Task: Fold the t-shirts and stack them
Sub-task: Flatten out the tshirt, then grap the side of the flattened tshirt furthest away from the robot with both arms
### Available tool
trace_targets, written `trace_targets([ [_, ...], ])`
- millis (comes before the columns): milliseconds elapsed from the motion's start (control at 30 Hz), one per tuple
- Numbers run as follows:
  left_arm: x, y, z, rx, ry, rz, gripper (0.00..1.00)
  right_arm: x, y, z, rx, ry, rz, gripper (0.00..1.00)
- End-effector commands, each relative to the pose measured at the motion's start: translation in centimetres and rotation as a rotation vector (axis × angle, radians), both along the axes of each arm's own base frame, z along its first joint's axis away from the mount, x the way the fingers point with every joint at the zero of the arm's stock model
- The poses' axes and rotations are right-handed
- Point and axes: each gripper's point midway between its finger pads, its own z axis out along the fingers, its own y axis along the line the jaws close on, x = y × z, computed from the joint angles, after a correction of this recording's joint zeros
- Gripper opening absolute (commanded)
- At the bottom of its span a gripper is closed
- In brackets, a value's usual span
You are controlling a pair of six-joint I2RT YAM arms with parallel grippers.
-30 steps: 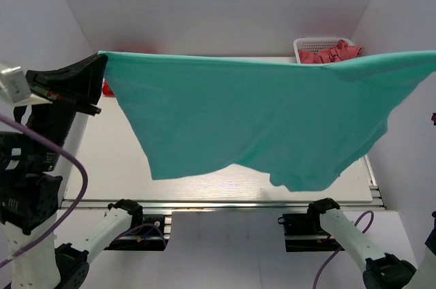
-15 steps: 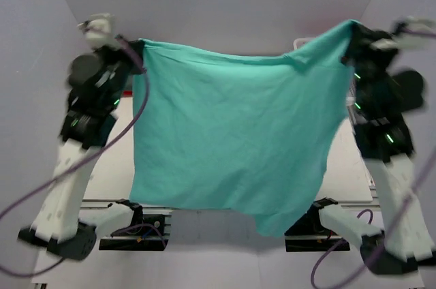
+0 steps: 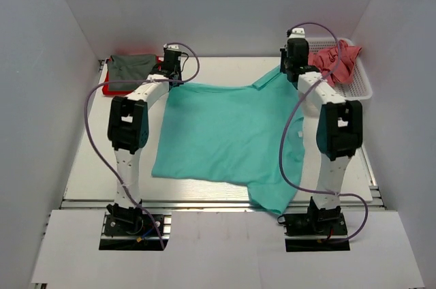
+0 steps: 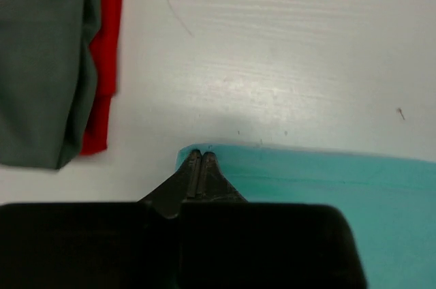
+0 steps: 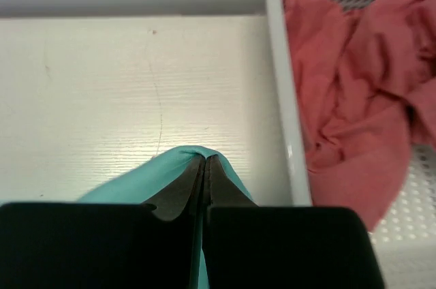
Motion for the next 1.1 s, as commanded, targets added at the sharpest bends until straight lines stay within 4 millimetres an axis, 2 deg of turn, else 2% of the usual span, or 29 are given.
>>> trace_targets([
  [0, 4.2, -0.2, 3.9, -0.095, -0.118, -0.024, 0.00, 3.4, 1.0, 2.8, 0.071, -0.075, 0.044, 0.00],
  [33, 5.0, -0.5, 2.4, -0.112, -0.098, -0.042, 0.00, 3.9, 1.2, -0.1, 0.070, -0.022, 0.050, 0.00],
  [67, 5.6, -0.9, 2.3, -0.127, -0.116, -0.058, 0.00, 4.2, 1.3, -0.8, 0.068, -0.009, 0.053, 0.00],
  [100, 6.2, -0.6, 2.2, -0.129, -0.121, -0.068, 0.00, 4.7, 1.3, -0.2, 0.072, -0.022, 0.056, 0.00],
  [133, 6.7, -1.2, 2.5, -0.145, -0.132, -0.088, 0.00, 5.1, 1.3, -1.9, 0.069, 0.010, 0.059, 0.00],
  [167, 7.0, -1.4, 1.6, -0.150, -0.122, -0.096, 0.00, 5.3, 1.2, -2.4, 0.072, 0.018, 0.054, 0.00],
  [200, 7.4, -0.9, 1.6, -0.150, -0.125, -0.087, 0.00, 5.5, 1.3, -1.8, 0.077, 0.011, 0.061, 0.00],
  [267, 7.7, -1.1, 2.4, -0.158, -0.142, -0.096, 0.00, 5.5, 1.4, -2.5, 0.086, 0.030, 0.065, 0.00],
  [333, 7.6, -0.5, 2.0, -0.149, -0.133, -0.092, 0.00, 5.1, 1.6, -2.2, 0.097, 0.034, 0.075, 0.00],
  [367, 7.6, -0.5, 2.8, -0.150, -0.145, -0.092, 0.00, 4.4, 1.6, -2.3, 0.103, 0.047, 0.078, 0.00],
  [433, 6.8, -0.5, 2.2, -0.153, -0.123, -0.098, 0.00, 3.7, 1.7, -1.2, 0.120, 0.035, 0.077, 0.00],
  [467, 6.4, -0.6, 3.5, -0.161, -0.143, -0.107, 0.00, 2.7, 1.5, -2.8, 0.116, 0.078, 0.068, 0.00],
  [500, 6.2, -0.5, 3.9, -0.162, -0.151, -0.108, 0.00, 2.1, 1.3, -0.7, 0.131, 0.048, 0.058, 0.00],
  [533, 5.2, -0.3, 3.0, -0.158, -0.124, -0.106, 0.00, 1.5, 1.2, -0.8, 0.134, 0.064, 0.053, 0.00],
  [567, 4.6, -0.2, 4.5, -0.161, -0.141, -0.107, 0.00, 0.1, 0.9, -1.3, 0.130, 0.092, 0.035, 0.00],
  [600, 3.8, -0.1, 3.7, -0.158, -0.123, -0.106, 0.00, -0.9, 0.5, -0.6, 0.146, 0.095, 0.009, 0.00],
  [633, 3.2, 0.1, 3.8, -0.157, -0.117, -0.105, 0.00, -1.4, 0.4, -0.6, 0.150, 0.102, 0.004, 0.00],
  [700, 2.0, 0.3, 4.1, -0.157, -0.117, -0.105, 0.00, -4.0, -0.2, -1.5, 0.155, 0.144, -0.026, 0.00],
  [733, 0.8, 0.5, 4.3, -0.157, -0.114, -0.105, 0.00, -5.1, -0.1, 1.4, 0.182, 0.093, -0.030, 0.00],
  [767, 0.3, 0.6, 4.5, -0.158, -0.120, -0.106, 0.00, -6.7, -0.5, -0.8, 0.187, 0.146, -0.052, 0.00],
  [800, -0.2, 0.9, 4.6, -0.152, -0.123, -0.097, 0.00, -7.7, -0.7, -1.2, 0.192, 0.166, -0.065, 0.00],
  [833, -1.4, 1.1, 3.3, -0.147, -0.089, -0.095, 0.00, -8.7, -0.8, 1.0, 0.231, 0.125, -0.083, 0.00],
  [867, -1.9, 1.2, 4.5, -0.150, -0.112, -0.096, 0.00, -10.4, -1.0, -1.2, 0.229, 0.187, -0.092, 0.00],
  [900, -2.3, 1.5, 4.5, -0.144, -0.111, -0.089, 0.00, -11.1, -0.7, -1.4, 0.243, 0.198, -0.084, 0.00],
  [933, -3.2, 1.8, 3.7, -0.136, -0.090, -0.080, 0.00, -12.1, -0.6, 0.2, 0.275, 0.167, -0.081, 0.00],
  [1033, -4.1, 2.5, 3.9, -0.127, -0.093, -0.051, 0.00, -15.3, -0.1, -2.1, 0.322, 0.235, -0.077, 0.00],
  [1067, -4.7, 2.6, 3.9, -0.125, -0.082, -0.050, 0.00, -16.2, 0.2, -0.6, 0.354, 0.199, -0.067, 0.00],
])
